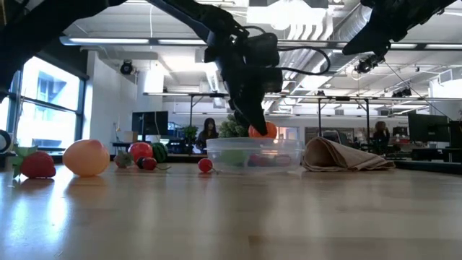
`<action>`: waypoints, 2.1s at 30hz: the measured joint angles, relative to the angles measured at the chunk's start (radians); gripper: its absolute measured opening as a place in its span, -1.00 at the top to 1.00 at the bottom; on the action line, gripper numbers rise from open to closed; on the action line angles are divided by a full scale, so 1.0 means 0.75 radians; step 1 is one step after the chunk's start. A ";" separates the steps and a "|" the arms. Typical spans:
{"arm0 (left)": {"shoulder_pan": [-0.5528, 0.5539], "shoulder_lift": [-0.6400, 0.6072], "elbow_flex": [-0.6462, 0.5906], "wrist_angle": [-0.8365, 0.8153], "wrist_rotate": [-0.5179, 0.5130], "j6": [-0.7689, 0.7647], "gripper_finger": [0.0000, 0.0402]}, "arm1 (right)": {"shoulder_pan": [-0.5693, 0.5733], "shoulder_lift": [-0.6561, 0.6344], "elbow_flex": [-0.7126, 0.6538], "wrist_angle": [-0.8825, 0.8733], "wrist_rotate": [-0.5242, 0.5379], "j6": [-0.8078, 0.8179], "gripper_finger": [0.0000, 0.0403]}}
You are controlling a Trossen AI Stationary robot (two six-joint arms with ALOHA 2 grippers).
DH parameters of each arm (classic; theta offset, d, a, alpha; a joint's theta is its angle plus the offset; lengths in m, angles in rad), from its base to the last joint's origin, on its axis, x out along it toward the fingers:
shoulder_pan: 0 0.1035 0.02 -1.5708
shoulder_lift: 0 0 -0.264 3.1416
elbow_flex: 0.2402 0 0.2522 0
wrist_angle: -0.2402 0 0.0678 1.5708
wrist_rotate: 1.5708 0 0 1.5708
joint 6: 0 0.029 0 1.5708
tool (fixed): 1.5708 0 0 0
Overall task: Pick and placing Produce into tupperware
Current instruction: Put the pumpkin into the container, then put the apricot into the container
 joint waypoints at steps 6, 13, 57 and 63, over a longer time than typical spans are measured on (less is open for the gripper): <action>-0.010 0.002 -0.077 0.077 0.002 -0.027 -0.18 | 0.000 0.000 0.000 0.000 -0.004 0.000 0.85; -0.012 0.002 -0.114 0.100 0.006 -0.044 -0.18 | 0.000 0.000 0.000 0.000 -0.004 0.000 0.85; -0.034 -0.005 0.044 -0.024 -0.055 -0.103 -0.37 | 0.000 0.000 0.000 0.000 0.002 0.001 0.85; -0.092 -0.055 0.145 -0.252 -0.148 -0.113 -0.30 | 0.000 0.000 0.000 0.001 0.001 0.001 0.85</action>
